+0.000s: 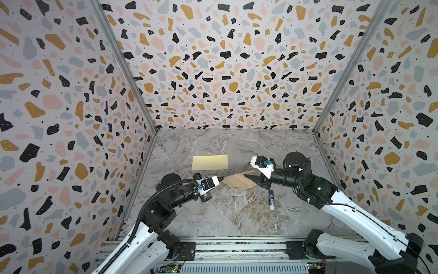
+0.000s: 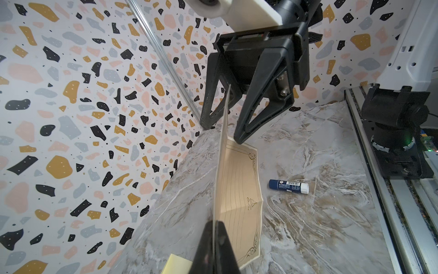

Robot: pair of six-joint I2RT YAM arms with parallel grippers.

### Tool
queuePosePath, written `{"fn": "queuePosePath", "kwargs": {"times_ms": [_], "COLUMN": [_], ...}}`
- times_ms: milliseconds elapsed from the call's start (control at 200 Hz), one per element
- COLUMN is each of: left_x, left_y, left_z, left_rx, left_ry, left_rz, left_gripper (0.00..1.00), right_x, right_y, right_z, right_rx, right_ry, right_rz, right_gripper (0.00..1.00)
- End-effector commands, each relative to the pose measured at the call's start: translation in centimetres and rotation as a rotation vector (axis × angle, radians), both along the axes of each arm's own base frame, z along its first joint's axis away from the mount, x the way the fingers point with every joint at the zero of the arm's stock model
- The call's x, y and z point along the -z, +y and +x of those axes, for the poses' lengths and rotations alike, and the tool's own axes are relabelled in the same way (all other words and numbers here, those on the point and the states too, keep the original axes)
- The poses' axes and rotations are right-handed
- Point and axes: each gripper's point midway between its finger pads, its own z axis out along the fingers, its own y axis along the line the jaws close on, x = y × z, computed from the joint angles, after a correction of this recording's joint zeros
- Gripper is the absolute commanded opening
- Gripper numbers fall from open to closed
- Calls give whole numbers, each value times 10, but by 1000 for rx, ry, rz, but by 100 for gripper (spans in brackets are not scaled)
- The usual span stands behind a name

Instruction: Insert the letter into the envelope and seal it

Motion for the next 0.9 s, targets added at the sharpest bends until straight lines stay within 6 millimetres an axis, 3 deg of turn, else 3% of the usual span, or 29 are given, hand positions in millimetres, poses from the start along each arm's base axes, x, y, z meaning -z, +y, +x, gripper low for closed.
{"fn": "queuePosePath", "kwargs": {"times_ms": [0, 265, 435, 576, 731, 836, 891], "left_x": [-19, -31, -34, -30, -24, -20, -17], "left_y": [2, 3, 5, 4, 1, -1, -2], "left_z": [-2, -5, -2, 0, 0, -1, -1], "left_rx": [-7, -5, -25, -23, -7, 4, 9], "left_ry": [-67, -74, -72, -62, -43, -26, -15], "left_rz": [-48, -92, -119, -112, -101, -101, -100], "left_gripper": [0, 0, 0, 0, 0, 0, 6], "right_x": [8, 26, 40, 39, 33, 29, 26], "right_y": [-14, -21, -18, -15, -15, -17, -19], "right_z": [9, 16, 14, 14, 20, 27, 30], "right_rx": [92, 108, 91, 87, 105, 125, 136], "right_ry": [19, 80, 135, 153, 160, 169, 171], "right_rz": [-8, -26, -36, -10, 32, 61, 75], "right_gripper": [58, 56, 33, 14, 1, 0, 0]}}
